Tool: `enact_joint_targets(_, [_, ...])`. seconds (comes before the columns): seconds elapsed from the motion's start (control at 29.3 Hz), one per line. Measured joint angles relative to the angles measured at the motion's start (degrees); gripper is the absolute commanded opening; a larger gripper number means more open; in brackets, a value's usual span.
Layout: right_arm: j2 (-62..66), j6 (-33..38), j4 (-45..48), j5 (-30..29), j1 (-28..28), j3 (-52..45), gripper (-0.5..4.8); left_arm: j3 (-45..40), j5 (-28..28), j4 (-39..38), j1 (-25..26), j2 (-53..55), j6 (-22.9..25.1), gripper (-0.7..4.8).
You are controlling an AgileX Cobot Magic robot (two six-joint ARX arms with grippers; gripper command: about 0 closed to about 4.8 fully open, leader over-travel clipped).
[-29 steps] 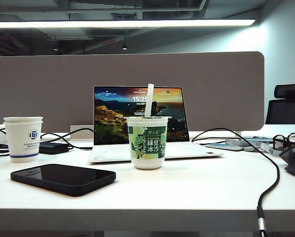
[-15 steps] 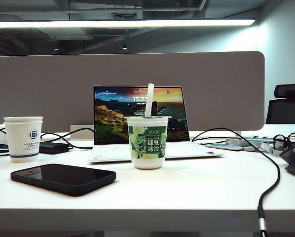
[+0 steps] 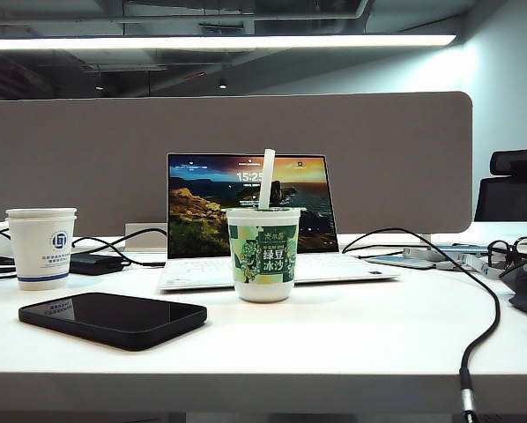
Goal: Pick up the black phone, pick up the charger plug, insert the charger plug into the phone's charging port, and finally place the connected phone back on the desk.
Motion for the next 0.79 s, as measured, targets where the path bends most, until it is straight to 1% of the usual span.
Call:
enact_joint_targets(0.14, [8.39,-0.42,-0.13,-0.04,0.02,7.08,-0.02,4.83,-0.02,-0.17,0.0,5.03,-0.74,-0.06])
enact_joint_targets(0.27, [16.13,-2.99,-0.31,-0.33,0.02,13.99,-0.02,9.7,-0.02,-0.24,0.0,11.08,-0.85,-0.06])
enact_joint_targets(0.44, [24.46,-3.67,0.59,-5.46,0.07,20.98,-0.02,16.66,0.31,0.26,0.0,19.91,-0.85,-0.06])
enact_joint_targets(0.55, [29.81,-3.65,1.01,-9.94,0.48,25.38,-0.02,19.98,2.51,-0.13,0.0,25.18,-1.05,-0.06])
enact_joint_targets(0.61, [32.24,-3.65,0.81,-11.72,1.49,27.23,-0.02,21.99,4.24,-0.15,0.0,27.98,-1.38,-0.06])
enact_joint_targets(0.79, [37.55,-3.63,0.76,-13.0,5.46,31.61,-0.02,26.34,8.66,-0.42,0.0,33.75,-4.92,-0.06])
